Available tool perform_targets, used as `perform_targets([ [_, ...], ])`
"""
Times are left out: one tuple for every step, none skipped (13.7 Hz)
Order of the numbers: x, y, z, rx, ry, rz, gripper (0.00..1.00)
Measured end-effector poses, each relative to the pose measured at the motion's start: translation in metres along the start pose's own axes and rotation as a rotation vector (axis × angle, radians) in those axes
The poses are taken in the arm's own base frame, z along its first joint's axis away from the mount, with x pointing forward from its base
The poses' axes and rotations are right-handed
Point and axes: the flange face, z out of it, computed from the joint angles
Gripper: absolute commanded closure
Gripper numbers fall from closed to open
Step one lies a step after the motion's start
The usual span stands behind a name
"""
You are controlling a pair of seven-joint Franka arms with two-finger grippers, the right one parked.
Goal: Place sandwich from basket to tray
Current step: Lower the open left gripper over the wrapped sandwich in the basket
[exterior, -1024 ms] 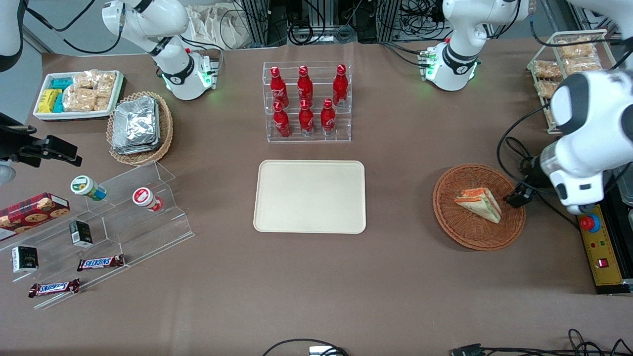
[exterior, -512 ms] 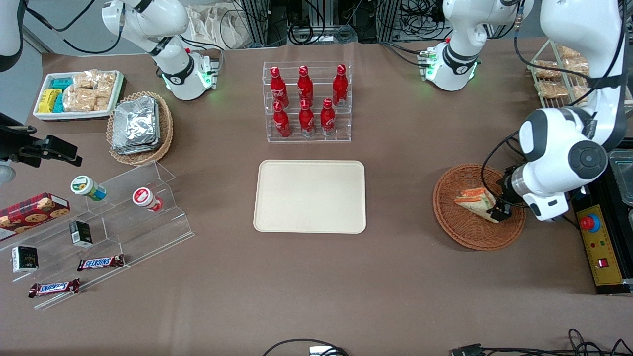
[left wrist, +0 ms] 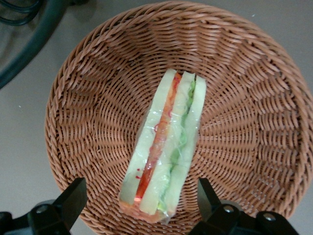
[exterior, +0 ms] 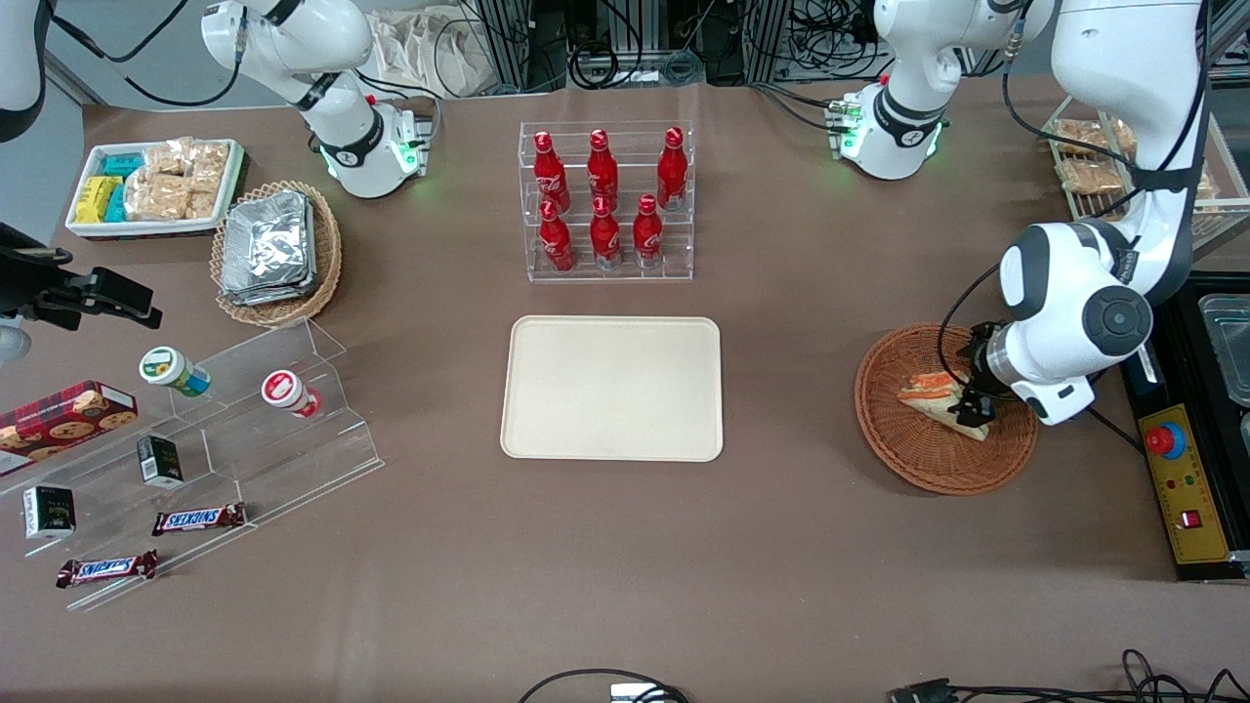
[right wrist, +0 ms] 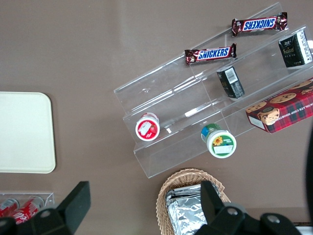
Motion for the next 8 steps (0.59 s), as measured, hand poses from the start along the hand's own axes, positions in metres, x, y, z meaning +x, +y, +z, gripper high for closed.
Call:
perform_targets([
  [0.0, 0.0, 0.002, -0.002, 0.001, -0.003, 0.1],
  [0.0, 0.0, 0.006, -0.002, 0.001, -0.006, 0.27],
  [-0.001, 0.0, 0.01, -0.004, 0.002, -0.007, 0.3],
  [0.0, 0.0, 0.012, -0.005, 0.003, -0.008, 0.32],
  [0.0, 0.001, 0.014, -0.008, 0.004, -0.009, 0.47],
  [0.0, 0.002, 0.017, -0.009, 0.005, -0.009, 0.74],
  [-0.001, 0.003, 0.02, -0.01, 0.006, -0.008, 1.0],
  [-0.001, 0.005, 0.021, -0.016, 0.008, -0.008, 1.0],
])
